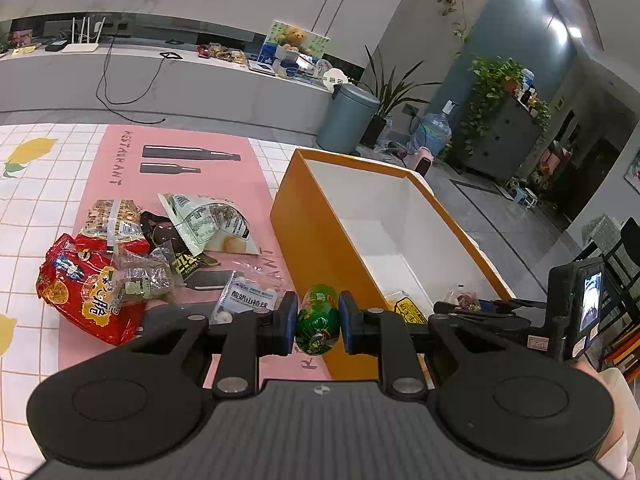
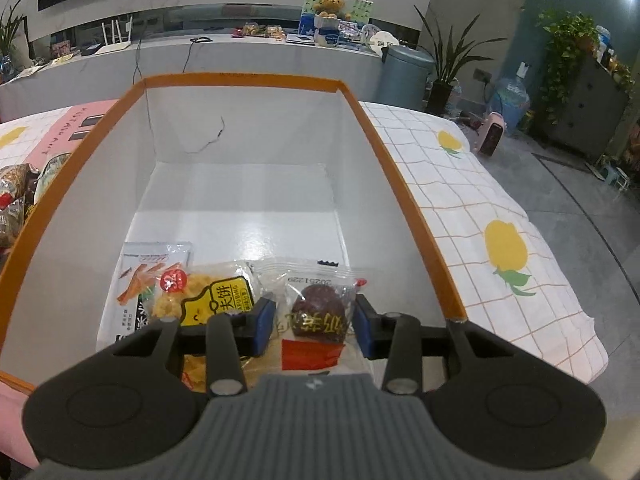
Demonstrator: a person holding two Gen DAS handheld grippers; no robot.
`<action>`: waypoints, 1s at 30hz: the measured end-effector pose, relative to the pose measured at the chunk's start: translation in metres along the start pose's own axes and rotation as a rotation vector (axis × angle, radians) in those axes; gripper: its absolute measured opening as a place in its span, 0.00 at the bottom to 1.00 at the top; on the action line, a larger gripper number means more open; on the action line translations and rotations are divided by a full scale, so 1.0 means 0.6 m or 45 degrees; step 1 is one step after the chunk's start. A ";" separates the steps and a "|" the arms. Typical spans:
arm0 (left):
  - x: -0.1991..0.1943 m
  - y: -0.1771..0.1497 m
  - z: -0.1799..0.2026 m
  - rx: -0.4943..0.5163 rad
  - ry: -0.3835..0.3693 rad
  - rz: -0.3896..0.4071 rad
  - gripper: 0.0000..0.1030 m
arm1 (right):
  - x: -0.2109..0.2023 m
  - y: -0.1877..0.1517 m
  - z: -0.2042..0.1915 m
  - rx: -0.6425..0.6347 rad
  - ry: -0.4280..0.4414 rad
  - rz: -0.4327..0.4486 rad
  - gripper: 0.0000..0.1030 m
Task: Organize snacks
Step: 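Drop the chocolate packet into the box with right tool while left lifts sausage, then carry the green sausage over the orange box and open the left tool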
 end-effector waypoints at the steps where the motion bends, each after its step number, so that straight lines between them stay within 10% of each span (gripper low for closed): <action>1: 0.000 0.000 0.001 0.002 0.000 0.000 0.23 | -0.003 0.000 -0.002 0.008 0.010 0.002 0.47; 7: -0.002 0.002 0.010 0.012 -0.009 0.005 0.23 | -0.037 0.005 -0.002 0.105 0.064 0.087 0.66; 30: 0.111 0.021 0.181 0.157 -0.130 -0.084 0.23 | -0.148 0.023 0.126 0.560 0.131 0.379 0.68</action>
Point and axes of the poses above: each gripper's, at about its wrist camera, not at the fingertips, and x roughly the way its jaws point, z to its right, y to its top, the point moved 5 cm from there along x, roughly the way its jaws point, and after that the axes turned 2 degrees about -y, right-handed, at the moved point
